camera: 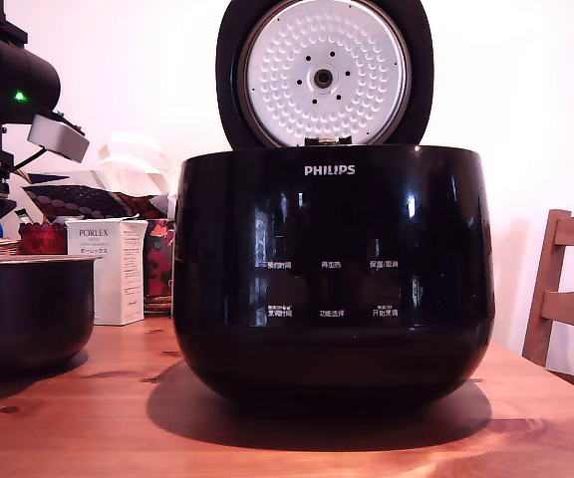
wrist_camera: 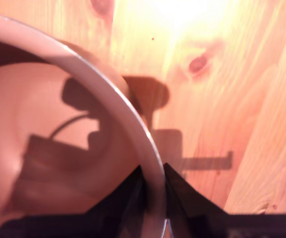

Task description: Pick up the metallic pot next to the rice cooker

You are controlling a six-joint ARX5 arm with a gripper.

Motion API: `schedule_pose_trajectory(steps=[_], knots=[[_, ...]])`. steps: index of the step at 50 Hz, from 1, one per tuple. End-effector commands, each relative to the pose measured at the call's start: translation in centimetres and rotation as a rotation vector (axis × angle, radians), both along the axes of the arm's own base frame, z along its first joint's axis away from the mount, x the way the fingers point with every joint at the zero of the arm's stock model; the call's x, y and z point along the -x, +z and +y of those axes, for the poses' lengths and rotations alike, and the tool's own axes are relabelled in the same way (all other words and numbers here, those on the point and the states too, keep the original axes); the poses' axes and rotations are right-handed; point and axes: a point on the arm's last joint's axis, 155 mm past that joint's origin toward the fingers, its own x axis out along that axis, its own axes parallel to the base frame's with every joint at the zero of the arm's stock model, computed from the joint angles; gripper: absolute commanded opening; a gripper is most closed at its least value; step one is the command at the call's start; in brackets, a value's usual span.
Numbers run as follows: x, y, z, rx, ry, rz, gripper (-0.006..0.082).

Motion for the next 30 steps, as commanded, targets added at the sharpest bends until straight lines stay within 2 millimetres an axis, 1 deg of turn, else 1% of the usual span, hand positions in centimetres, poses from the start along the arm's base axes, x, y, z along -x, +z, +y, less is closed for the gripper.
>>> schedule_pose_trajectory(steps=[1,11,30], knots=[[0.6,-0.4,-0.6,0.004,-0.022,0.030,-0.0021],[0.6,1.0,-0.2,-0.010,-0.006,-0.008,-0.0021],[0.6,3.7,-0.1,0.001,-0.005,-0.096,-0.0021]])
